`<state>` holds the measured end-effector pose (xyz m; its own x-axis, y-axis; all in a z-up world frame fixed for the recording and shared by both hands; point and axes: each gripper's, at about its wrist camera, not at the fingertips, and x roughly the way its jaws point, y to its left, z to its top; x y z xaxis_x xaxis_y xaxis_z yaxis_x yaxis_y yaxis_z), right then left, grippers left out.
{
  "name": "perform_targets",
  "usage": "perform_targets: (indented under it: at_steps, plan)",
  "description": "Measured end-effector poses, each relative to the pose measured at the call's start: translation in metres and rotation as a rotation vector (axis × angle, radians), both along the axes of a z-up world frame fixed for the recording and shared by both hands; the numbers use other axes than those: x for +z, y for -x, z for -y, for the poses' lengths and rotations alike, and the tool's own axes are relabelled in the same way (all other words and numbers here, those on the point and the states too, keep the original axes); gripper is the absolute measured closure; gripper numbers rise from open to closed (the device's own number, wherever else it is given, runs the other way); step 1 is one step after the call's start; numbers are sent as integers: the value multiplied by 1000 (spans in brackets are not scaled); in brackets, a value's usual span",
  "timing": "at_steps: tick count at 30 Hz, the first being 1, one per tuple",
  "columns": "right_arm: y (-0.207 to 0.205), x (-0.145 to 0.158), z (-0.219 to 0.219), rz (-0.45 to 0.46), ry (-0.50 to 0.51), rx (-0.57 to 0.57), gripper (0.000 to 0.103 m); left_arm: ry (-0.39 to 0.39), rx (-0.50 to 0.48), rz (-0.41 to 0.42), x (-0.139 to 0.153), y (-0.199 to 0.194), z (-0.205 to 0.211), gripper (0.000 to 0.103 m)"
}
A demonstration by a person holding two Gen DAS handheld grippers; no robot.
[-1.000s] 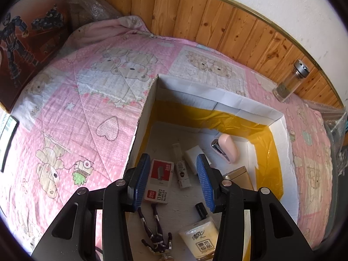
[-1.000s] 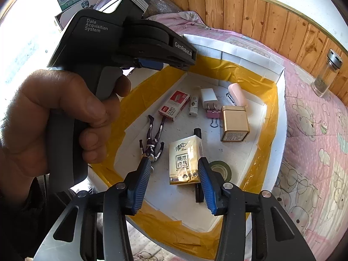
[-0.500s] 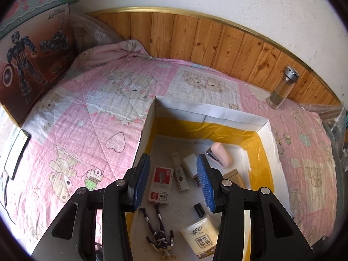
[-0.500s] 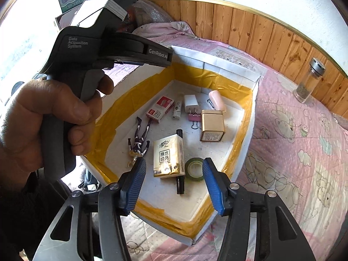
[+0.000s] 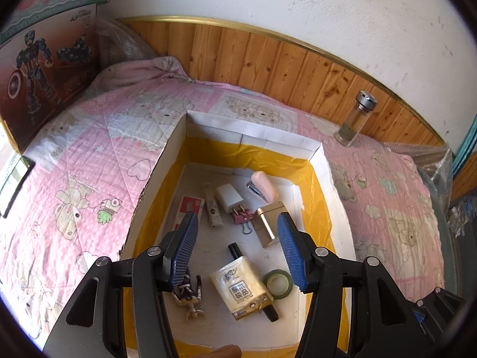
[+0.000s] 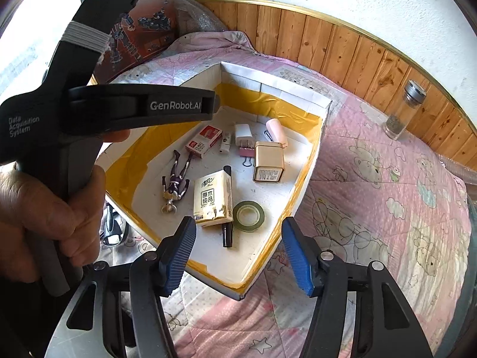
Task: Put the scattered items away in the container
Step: 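Withdraw both open grippers from the box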
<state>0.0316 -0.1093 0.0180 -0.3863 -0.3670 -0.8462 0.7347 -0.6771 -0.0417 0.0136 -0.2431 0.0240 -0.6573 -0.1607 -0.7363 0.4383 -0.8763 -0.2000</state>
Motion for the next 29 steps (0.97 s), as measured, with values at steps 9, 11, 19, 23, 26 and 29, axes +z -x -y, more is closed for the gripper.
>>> perform_targets:
  at_steps: [9,11,19,23,26,29]
  plan:
    - [-6,2,-13,-14,-10,-15,40,8,7,-27,5,-15,-12,38]
    - [-7,2,-15,-15,-13,-16,40,13,-1,-28,6,-14,-15,38]
    - [-9,-2,-17,-9,-9,-20,39,-5,-13,-10,-1,-11,-17,37]
    - [-9,-2,-15,-15,-15,-17,39,24,-24,-1,-4,-10,-20,37]
    - [-9,-2,-13,-16,-16,-18,39,31,-26,5,-6,-8,-19,37]
    - [-9,-2,-11,-19,-17,-18,39,27,-27,12,-7,-7,-18,37]
